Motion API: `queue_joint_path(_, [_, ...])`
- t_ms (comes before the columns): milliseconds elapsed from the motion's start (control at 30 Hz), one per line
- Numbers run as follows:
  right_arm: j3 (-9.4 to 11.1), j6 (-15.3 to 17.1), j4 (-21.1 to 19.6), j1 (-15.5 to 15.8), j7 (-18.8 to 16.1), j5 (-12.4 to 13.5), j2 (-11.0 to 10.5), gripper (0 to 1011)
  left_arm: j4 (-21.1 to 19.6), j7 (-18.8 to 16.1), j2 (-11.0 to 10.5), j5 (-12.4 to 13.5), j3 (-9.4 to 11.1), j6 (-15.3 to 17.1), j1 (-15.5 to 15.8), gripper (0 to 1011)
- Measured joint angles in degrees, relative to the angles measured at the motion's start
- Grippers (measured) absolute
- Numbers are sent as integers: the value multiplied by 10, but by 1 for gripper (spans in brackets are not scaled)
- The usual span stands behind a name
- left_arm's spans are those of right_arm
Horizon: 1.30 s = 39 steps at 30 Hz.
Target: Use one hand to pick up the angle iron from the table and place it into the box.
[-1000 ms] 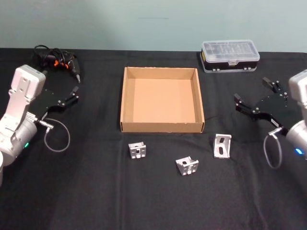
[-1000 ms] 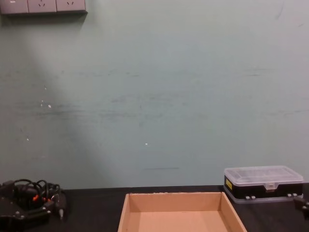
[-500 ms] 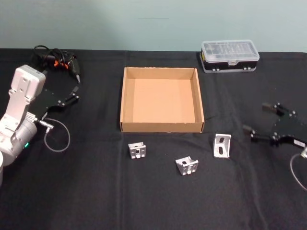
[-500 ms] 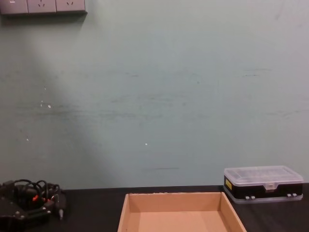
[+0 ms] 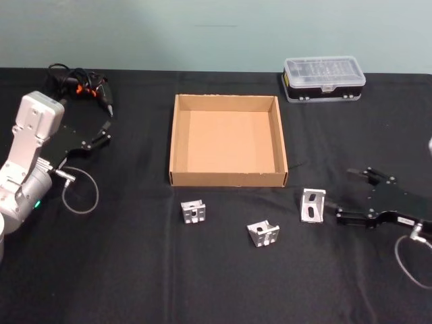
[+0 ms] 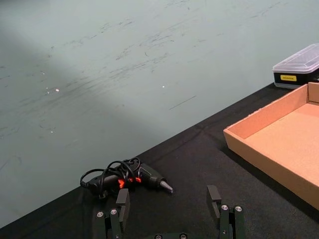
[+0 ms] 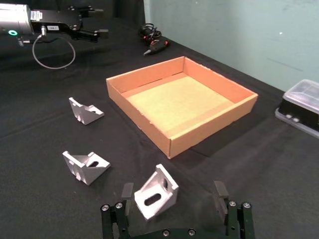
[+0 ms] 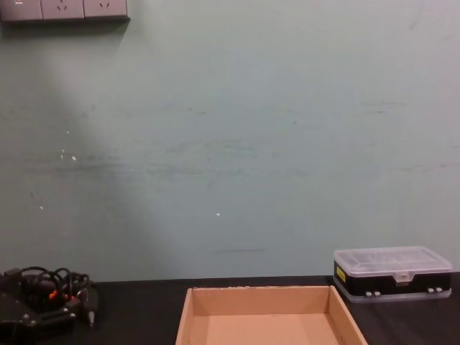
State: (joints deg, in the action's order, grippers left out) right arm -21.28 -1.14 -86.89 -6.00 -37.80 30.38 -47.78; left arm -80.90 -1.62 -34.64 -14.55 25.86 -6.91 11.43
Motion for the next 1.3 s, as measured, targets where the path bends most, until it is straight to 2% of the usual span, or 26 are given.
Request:
queue_joint_path(200, [-7,23,9,-16,21,-21,32,1004,0,0,0,0,0,0,0,1011])
queue_joint_path(500, [-10,54,15,-25,42,-37,56,1004,0,0,0,0,0,0,0,1011])
queue_joint_path(833, [-14,85,4,-23,53,-46,65,1004,0,0,0,0,0,0,0,1011])
queue_joint_path(1300, [-12,99,4,-24,59,-51,71,1004,0,0,0,0,0,0,0,1011])
